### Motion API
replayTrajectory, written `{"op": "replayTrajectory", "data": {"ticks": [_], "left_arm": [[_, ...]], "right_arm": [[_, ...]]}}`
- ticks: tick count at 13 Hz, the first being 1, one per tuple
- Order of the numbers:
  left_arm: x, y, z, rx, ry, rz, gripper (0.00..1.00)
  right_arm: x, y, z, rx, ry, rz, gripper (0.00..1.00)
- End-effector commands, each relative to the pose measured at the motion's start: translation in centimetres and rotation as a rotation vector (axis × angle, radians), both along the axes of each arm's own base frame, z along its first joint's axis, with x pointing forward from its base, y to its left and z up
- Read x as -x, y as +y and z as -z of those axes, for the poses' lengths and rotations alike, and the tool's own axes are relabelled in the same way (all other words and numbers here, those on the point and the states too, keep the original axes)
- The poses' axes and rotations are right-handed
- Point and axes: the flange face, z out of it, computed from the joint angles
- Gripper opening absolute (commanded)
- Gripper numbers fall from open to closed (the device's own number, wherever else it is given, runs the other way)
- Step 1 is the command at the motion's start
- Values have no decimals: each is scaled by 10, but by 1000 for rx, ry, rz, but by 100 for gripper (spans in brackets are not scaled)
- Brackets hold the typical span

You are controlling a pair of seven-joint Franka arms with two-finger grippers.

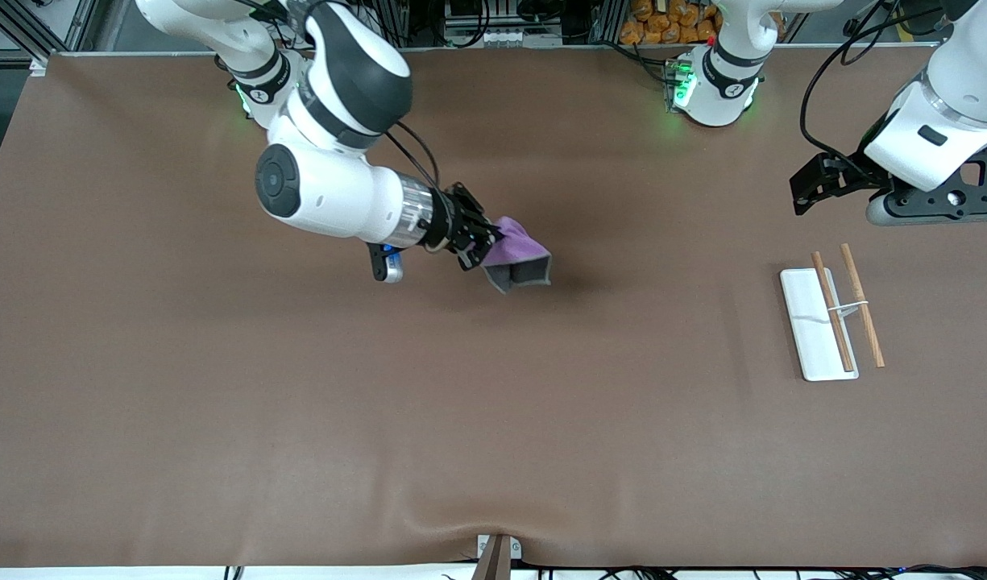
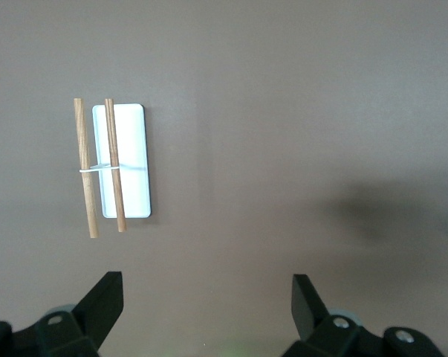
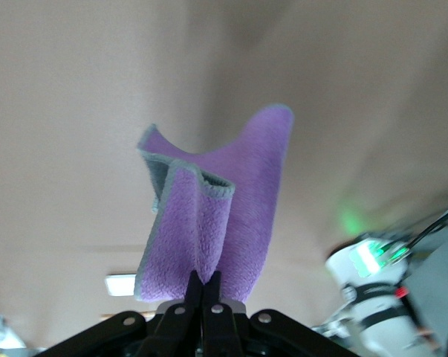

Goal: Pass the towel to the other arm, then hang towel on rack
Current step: 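Hold the towel up with the right gripper while the left gripper approaches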

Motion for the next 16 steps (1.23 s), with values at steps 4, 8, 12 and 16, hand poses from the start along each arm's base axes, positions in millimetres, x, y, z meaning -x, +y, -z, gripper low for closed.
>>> {"op": "replayTrajectory", "data": {"ticks": [4, 8, 12, 16], "left_arm": [[-1, -12, 4, 77, 24, 17, 100], [-2, -19, 9, 127, 45, 7, 100], [-4, -26, 16, 179, 70, 2, 100], [-5, -46, 20, 223, 81, -28, 100]], "right_arm": [[-24, 8, -23, -208, 109, 289, 0], [-29, 19, -29, -253, 58, 407, 0], [-41, 37, -29, -282, 71, 447, 0], [-40, 39, -28, -276, 66, 441, 0]]}}
